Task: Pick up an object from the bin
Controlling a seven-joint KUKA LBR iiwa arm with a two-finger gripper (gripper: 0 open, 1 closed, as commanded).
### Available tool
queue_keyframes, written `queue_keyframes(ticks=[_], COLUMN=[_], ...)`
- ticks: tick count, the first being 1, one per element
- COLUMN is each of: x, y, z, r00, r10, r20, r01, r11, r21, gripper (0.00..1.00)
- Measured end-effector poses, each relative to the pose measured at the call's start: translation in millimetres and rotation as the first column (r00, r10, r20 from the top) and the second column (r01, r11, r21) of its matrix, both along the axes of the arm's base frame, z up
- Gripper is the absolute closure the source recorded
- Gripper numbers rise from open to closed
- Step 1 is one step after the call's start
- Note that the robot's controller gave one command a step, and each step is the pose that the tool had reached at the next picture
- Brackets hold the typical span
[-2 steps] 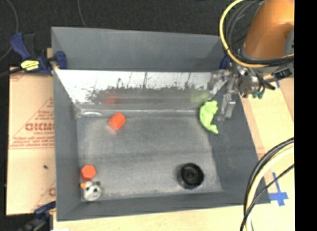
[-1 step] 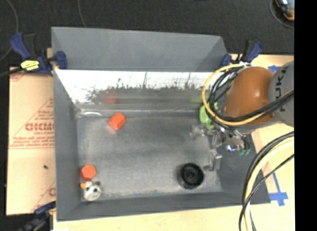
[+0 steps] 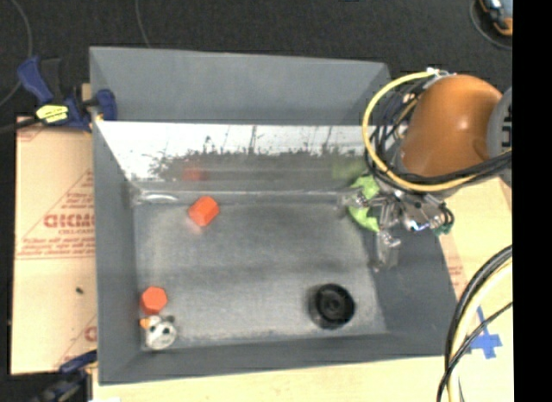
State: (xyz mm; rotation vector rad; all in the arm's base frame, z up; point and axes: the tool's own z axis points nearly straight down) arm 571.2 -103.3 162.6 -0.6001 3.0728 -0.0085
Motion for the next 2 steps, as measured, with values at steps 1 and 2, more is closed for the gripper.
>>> queue_keyframes(ticks=[1,2], x=[-63.1,-52.4], y=[37,44], z=[-43,-91], r00=[0.998,0.894], r10=[0.063,0.448], r20=[-0.01,-0.005], r01=[-0.063,-0.449], r11=[0.998,0.894], r21=[0.003,-0.008], gripper=[0.0,0.0])
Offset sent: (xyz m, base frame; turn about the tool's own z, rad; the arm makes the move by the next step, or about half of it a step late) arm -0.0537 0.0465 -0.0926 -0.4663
